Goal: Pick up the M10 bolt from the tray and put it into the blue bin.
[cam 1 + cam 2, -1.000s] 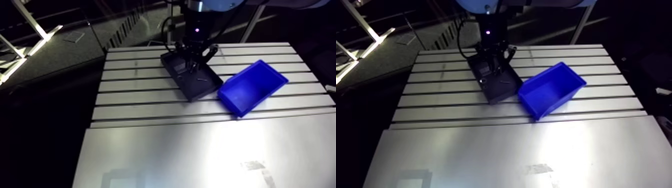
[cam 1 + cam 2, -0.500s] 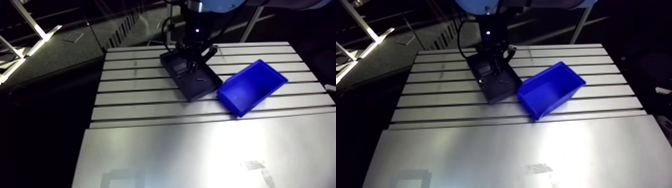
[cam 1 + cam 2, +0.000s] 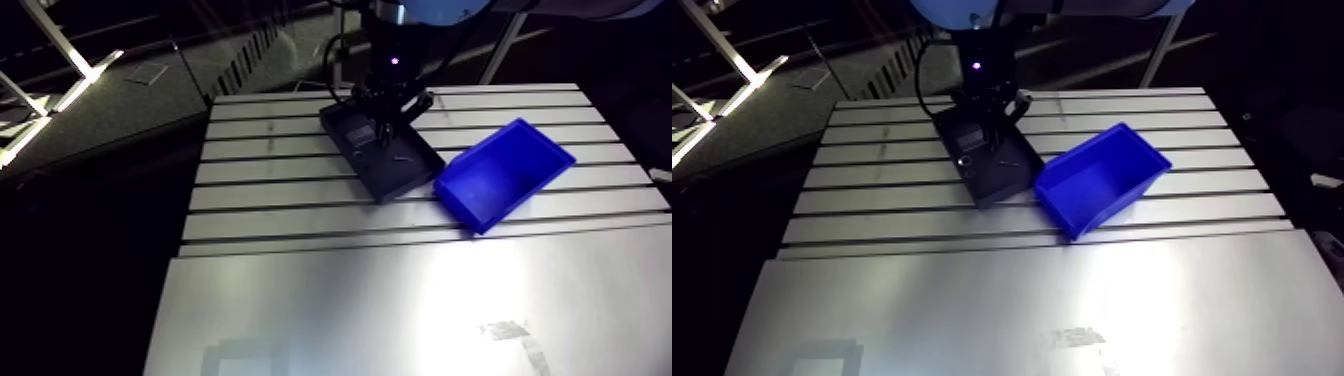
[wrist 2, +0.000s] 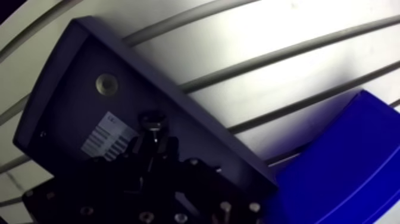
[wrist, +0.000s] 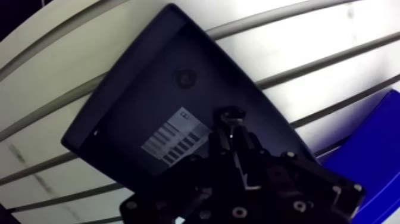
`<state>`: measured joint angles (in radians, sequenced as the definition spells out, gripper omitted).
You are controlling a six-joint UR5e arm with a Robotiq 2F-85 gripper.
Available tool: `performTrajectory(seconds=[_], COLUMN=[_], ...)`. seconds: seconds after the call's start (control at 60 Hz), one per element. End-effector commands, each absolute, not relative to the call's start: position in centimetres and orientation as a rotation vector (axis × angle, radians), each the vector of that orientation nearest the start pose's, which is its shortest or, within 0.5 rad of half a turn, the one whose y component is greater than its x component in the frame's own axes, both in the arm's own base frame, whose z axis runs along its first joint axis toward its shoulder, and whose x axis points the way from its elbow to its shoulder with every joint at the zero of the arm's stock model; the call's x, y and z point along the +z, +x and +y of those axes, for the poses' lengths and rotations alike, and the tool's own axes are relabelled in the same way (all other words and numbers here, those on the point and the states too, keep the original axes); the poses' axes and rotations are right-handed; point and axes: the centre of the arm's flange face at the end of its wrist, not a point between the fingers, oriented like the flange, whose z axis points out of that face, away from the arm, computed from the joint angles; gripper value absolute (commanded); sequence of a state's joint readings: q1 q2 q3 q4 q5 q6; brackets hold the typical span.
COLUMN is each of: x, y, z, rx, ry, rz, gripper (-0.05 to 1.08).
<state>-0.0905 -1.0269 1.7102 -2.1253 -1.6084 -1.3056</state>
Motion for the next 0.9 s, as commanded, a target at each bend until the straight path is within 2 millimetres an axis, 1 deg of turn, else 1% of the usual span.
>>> performTrajectory(seconds=[0.017, 0.283, 0.483, 0.733, 0.9], x=[16.6, 16.6, 17.1, 17.3, 18.5], y=[-61.8, -61.7, -62.0, -62.0, -61.9], z=[-7.4, -7.3, -7.3, -7.2, -7.2], rx=[0.074, 0.071, 0.071, 0.070, 0.071], ry=[0.529, 0.531, 0.538, 0.541, 0.545], rz=[2.967, 2.966, 3.011, 3.014, 3.033], gripper=[0.81, 0.84, 0.90, 0.92, 0.95])
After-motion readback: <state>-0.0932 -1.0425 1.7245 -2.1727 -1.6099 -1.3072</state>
